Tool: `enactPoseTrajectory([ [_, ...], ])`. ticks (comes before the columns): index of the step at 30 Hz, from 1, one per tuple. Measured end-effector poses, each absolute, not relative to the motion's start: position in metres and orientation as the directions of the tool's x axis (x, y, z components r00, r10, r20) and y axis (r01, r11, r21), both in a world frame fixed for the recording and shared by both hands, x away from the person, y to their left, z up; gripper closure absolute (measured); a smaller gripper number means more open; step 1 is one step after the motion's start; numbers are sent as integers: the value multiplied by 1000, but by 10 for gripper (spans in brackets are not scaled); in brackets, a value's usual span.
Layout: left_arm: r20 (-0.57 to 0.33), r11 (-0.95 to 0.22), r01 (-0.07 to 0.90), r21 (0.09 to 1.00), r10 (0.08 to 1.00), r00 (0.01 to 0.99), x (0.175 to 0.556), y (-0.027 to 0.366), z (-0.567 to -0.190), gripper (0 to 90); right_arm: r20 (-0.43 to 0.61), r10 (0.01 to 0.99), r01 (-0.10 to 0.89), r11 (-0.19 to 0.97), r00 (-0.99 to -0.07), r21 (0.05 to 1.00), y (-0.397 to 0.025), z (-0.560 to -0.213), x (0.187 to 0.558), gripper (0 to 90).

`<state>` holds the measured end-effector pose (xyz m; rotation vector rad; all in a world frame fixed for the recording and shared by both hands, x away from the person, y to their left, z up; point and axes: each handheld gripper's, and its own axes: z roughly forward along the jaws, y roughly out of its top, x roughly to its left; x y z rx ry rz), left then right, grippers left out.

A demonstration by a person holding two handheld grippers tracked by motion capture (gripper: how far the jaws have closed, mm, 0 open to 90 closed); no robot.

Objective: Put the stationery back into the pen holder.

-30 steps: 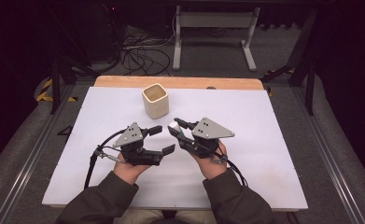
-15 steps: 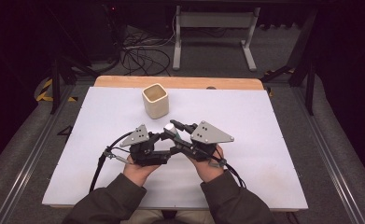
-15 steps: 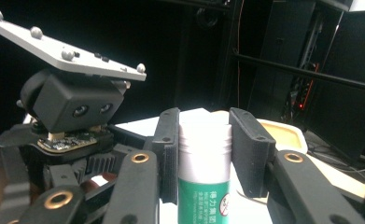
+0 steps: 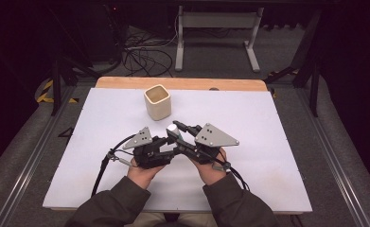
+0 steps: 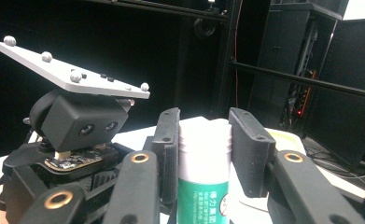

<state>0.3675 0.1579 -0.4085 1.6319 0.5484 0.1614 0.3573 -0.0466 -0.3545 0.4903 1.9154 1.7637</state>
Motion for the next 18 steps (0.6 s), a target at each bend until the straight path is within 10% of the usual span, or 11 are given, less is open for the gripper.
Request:
enactPoseTrajectory([
  [18, -175, -95, 246, 965, 466, 867, 369, 160, -407, 657, -87, 558, -33, 107, -825, 994, -49, -355, 361, 637],
])
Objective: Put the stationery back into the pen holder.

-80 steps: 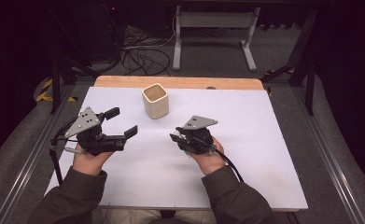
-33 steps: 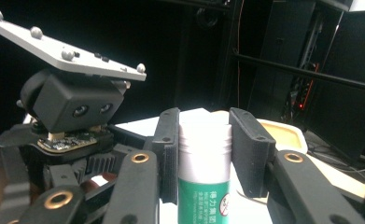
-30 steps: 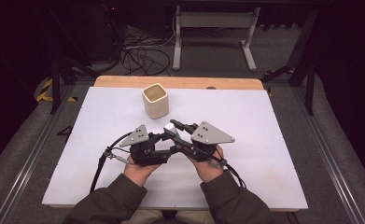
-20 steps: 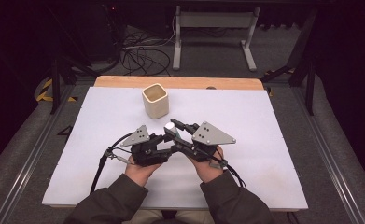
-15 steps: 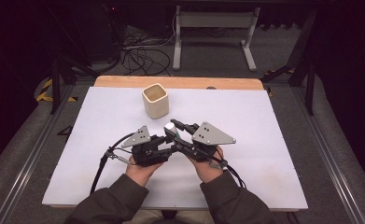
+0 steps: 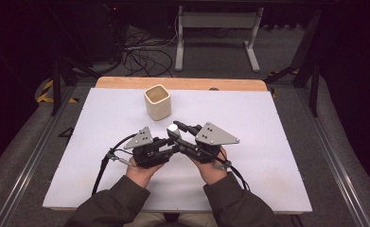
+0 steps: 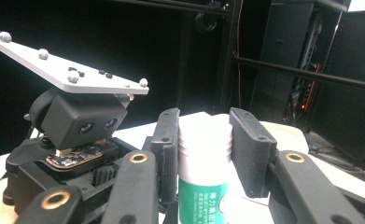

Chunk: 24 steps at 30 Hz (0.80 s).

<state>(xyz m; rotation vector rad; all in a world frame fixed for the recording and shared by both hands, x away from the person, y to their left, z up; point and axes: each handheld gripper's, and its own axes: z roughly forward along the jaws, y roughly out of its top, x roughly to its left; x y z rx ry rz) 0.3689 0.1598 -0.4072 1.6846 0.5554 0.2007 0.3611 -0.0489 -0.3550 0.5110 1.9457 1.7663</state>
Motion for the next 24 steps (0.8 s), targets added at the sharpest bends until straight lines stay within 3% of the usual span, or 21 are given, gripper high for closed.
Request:
enactPoseTrajectory([
  [12, -118, -136, 225, 965, 541, 833, 379, 168, -403, 658, -45, 564, 2, 83, -825, 997, -64, -348, 365, 504],
  [24, -57, -153, 184, 971, 599, 798, 396, 178, -390, 658, -18, 609, 47, 91, -793, 995, -90, -341, 370, 292],
])
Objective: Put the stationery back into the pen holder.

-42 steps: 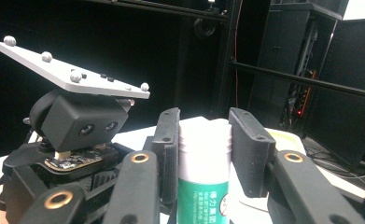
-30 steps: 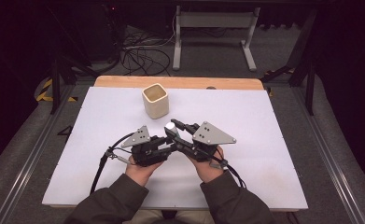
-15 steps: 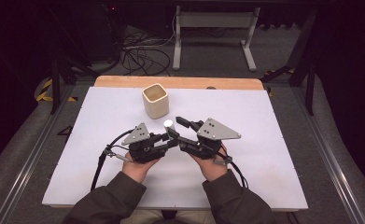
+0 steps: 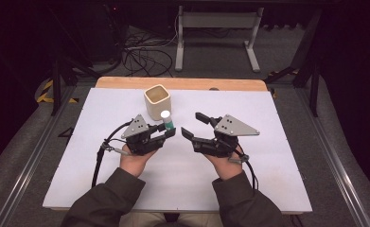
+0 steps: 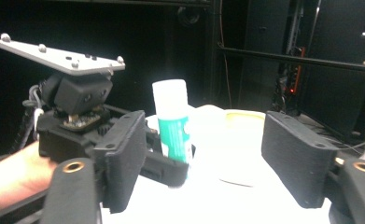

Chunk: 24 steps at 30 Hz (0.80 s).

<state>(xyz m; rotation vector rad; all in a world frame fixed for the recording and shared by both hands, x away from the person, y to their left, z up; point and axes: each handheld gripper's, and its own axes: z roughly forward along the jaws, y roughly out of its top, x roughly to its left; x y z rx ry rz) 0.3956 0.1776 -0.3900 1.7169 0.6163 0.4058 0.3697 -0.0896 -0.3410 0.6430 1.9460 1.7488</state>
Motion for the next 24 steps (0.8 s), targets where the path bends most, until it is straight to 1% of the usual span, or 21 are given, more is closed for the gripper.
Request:
enactPoseTrajectory([
  [8, -42, -158, 179, 971, 625, 779, 409, 182, -381, 658, -29, 625, 52, 112, -780, 992, -101, -340, 371, 208],
  [18, -32, -155, 181, 971, 666, 746, 430, 190, -370, 657, -31, 639, 56, 115, -769, 992, -120, -339, 371, 144],
  [24, -28, -149, 182, 972, 695, 718, 444, 195, -369, 658, -30, 645, 57, 113, -764, 992, -126, -338, 372, 133],
])
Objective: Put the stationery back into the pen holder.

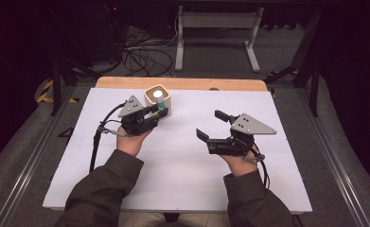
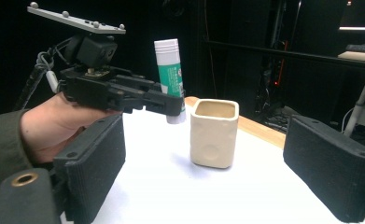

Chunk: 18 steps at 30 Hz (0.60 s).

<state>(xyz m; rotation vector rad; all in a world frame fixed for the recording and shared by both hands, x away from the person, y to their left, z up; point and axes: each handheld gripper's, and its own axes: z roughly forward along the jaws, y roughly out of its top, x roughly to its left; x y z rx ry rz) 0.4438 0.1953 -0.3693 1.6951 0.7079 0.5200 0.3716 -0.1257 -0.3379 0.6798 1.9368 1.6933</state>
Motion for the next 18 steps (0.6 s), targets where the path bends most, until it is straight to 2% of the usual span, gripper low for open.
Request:
enactPoseTrajectory([
  [18, -48, -116, 215, 970, 773, 633, 484, 209, -374, 657, -18, 664, 63, 97, -748, 993, -142, -337, 371, 121],
])
